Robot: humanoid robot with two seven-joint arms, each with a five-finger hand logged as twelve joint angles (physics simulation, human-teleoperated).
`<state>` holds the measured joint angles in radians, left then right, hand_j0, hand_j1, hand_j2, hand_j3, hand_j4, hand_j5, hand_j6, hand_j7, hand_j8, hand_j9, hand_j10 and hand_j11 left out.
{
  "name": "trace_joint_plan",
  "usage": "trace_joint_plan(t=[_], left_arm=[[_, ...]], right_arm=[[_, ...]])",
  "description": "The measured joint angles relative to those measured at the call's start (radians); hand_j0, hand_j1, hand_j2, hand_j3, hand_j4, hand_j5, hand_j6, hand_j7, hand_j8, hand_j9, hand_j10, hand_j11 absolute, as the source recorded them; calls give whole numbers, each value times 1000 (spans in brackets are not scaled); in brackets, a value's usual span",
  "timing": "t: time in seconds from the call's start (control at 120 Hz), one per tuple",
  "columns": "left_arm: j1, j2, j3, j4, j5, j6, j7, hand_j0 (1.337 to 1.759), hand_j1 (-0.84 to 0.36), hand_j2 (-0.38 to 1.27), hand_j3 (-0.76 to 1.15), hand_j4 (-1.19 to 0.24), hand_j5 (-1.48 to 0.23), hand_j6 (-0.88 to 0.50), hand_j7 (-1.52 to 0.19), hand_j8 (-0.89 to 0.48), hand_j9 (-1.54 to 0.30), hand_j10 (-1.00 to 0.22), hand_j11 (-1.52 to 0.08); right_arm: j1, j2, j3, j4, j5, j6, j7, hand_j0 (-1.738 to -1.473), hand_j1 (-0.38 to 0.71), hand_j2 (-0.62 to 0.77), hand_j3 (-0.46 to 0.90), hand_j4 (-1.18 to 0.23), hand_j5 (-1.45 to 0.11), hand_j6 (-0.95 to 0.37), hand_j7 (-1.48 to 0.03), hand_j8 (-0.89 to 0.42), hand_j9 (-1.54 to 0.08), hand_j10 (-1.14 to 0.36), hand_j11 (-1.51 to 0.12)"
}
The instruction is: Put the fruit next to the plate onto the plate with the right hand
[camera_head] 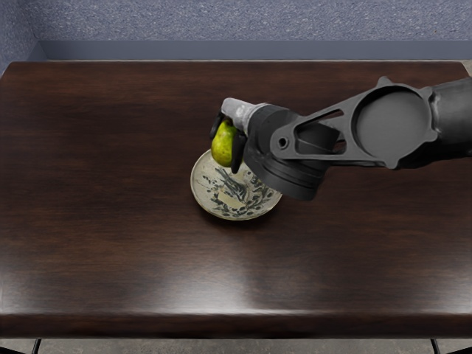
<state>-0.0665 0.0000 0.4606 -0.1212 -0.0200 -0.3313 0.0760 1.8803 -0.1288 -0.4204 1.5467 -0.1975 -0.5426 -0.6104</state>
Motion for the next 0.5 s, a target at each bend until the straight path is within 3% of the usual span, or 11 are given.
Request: trace_joint_plan(t=[0.092, 0.367, 0.5], left_arm=[[0, 0, 0, 0, 0, 0, 0, 1658, 349, 0, 0, 0, 0, 0, 0, 0, 0, 0, 0], [0, 0, 1, 0, 0, 0, 0, 1658, 349, 0, 0, 0, 0, 0, 0, 0, 0, 0, 0], [0, 0, 1, 0, 0, 0, 0, 1658, 349, 0, 0, 0, 0, 0, 0, 0, 0, 0, 0]], right_arm=[[-9, 34, 4, -18, 13, 2, 0, -1658, 313, 440, 0, -528, -796, -361, -741, -340, -777, -572, -732], [-87, 65, 2, -81, -1, 4, 0, -1658, 232, 264, 0, -543, -751, -388, -728, -381, -742, -567, -728], [-92, 70, 1, -97, -4, 26, 0, -1658, -30, 135, 0, -297, -409, -216, -397, -213, -405, -309, -397]])
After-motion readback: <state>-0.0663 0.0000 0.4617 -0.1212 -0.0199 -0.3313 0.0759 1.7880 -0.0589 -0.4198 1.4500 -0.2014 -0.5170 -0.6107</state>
